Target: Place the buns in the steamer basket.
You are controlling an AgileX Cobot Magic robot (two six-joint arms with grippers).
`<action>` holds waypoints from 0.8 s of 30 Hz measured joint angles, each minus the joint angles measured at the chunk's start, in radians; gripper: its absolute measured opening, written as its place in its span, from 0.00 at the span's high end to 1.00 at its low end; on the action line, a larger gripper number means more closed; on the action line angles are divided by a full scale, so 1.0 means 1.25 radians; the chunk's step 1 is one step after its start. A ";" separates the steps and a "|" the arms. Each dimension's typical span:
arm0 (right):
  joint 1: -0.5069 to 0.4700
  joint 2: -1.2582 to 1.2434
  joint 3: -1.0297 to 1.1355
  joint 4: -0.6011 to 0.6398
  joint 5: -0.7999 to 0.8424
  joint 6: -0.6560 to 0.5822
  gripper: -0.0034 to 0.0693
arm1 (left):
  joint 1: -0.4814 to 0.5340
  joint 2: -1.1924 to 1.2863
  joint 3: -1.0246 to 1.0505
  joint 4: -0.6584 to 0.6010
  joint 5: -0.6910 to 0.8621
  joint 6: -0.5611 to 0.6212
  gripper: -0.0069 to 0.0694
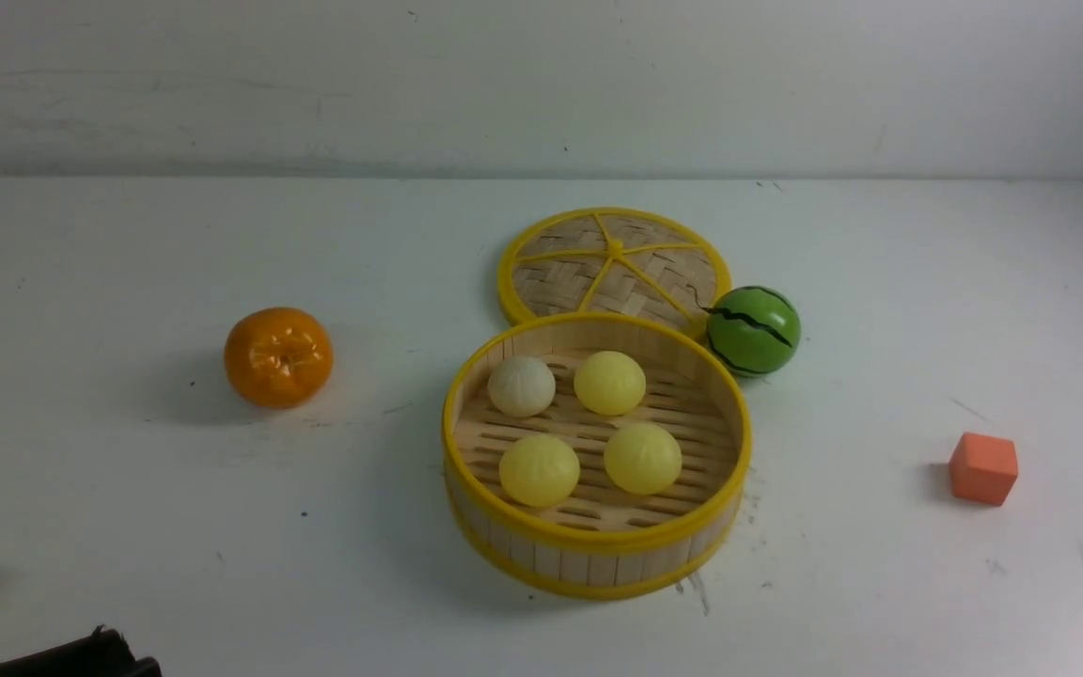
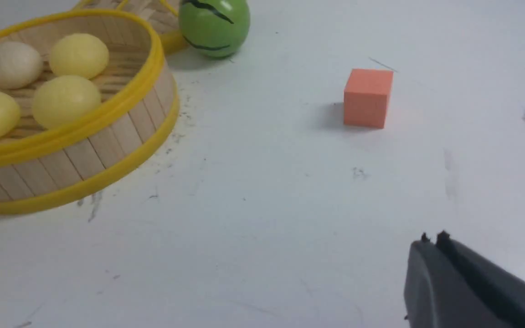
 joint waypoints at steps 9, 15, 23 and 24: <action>-0.019 -0.054 0.030 0.002 0.011 0.049 0.97 | 0.000 0.000 0.000 0.000 0.000 0.000 0.64; -0.019 -0.054 0.030 -0.001 0.011 0.052 0.97 | 0.000 0.000 0.000 0.000 0.000 0.000 0.63; -0.019 -0.054 0.030 -0.001 0.011 0.054 0.96 | 0.000 0.000 0.000 0.000 0.000 0.000 0.62; -0.019 -0.054 0.030 -0.001 0.011 0.054 0.96 | 0.000 0.000 0.000 0.000 0.000 0.000 0.62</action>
